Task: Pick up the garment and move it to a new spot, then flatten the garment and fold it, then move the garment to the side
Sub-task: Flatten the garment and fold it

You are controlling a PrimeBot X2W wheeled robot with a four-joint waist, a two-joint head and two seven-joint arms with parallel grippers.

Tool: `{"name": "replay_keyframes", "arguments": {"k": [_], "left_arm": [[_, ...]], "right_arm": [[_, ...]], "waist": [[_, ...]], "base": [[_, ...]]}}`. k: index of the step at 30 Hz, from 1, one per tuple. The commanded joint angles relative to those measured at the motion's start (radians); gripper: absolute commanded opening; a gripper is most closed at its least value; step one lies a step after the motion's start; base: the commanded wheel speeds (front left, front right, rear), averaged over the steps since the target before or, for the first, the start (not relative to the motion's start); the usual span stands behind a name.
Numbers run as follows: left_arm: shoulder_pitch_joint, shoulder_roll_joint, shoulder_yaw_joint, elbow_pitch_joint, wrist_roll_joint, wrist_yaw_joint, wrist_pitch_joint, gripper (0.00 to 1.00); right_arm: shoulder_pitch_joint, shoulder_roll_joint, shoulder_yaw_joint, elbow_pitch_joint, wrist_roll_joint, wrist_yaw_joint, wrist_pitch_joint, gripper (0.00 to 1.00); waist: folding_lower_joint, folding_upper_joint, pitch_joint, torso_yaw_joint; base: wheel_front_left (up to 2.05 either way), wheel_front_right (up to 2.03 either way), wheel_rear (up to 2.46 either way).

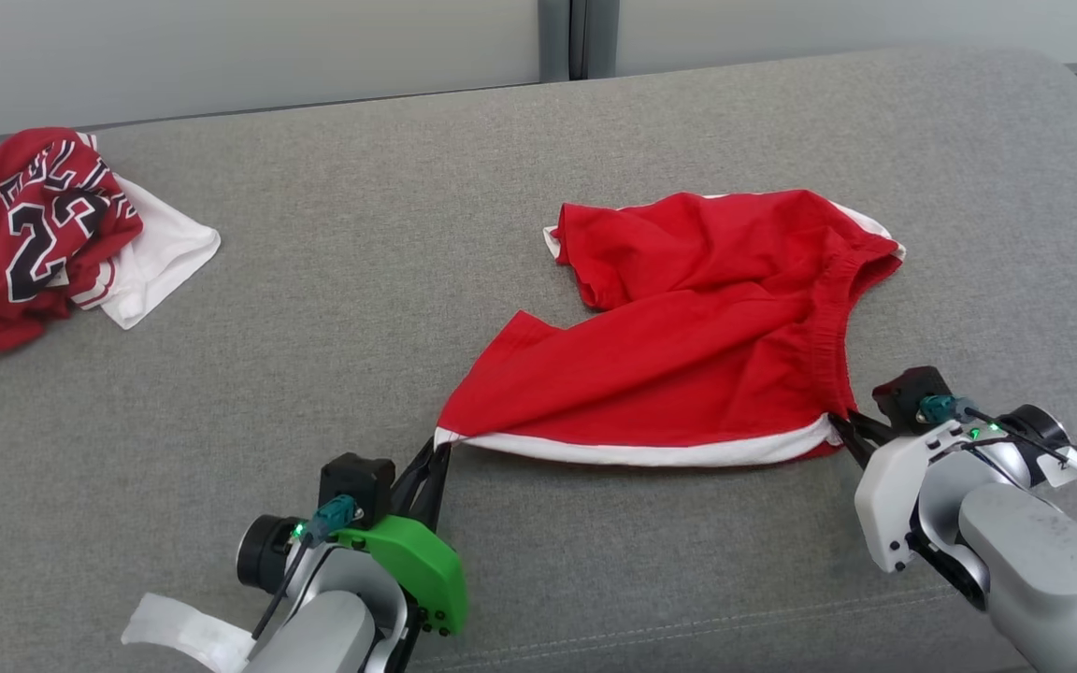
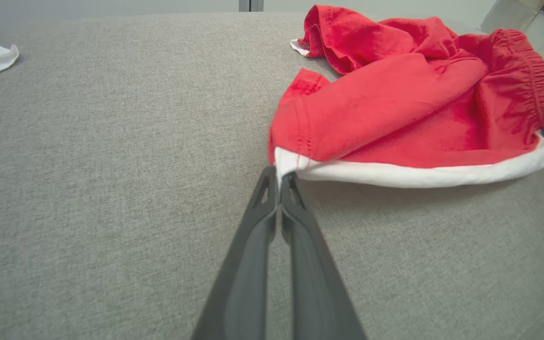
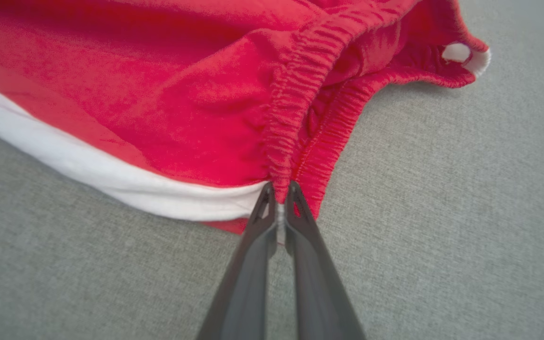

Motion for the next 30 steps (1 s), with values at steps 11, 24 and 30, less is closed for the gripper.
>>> {"name": "replay_keyframes", "arguments": {"k": [11,24,30], "left_arm": [[-0.014,0.042,0.040,-0.066,-0.025,0.011,-0.020,0.00],[-0.115,0.124,0.145,-0.294,-0.161,-0.040,0.125,0.00],[-0.218,0.201,0.187,-0.424,-0.205,-0.031,0.276,0.00]], "right_arm": [[-0.051,-0.050,0.031,-0.115,0.197,-0.002,-0.015,0.00],[-0.154,-0.138,-0.029,-0.350,0.360,-0.002,0.042,0.00],[-0.221,-0.171,-0.072,-0.443,0.414,-0.002,0.147,0.00]], "waist": [[0.0000,-0.0001,-0.029,-0.032],[0.0000,-0.0001,-0.109,-0.056],[0.0000,-0.0001,-0.136,-0.060]], "base": [[0.00,0.00,0.00],[0.00,0.00,0.00],[0.00,0.00,0.00]]}}
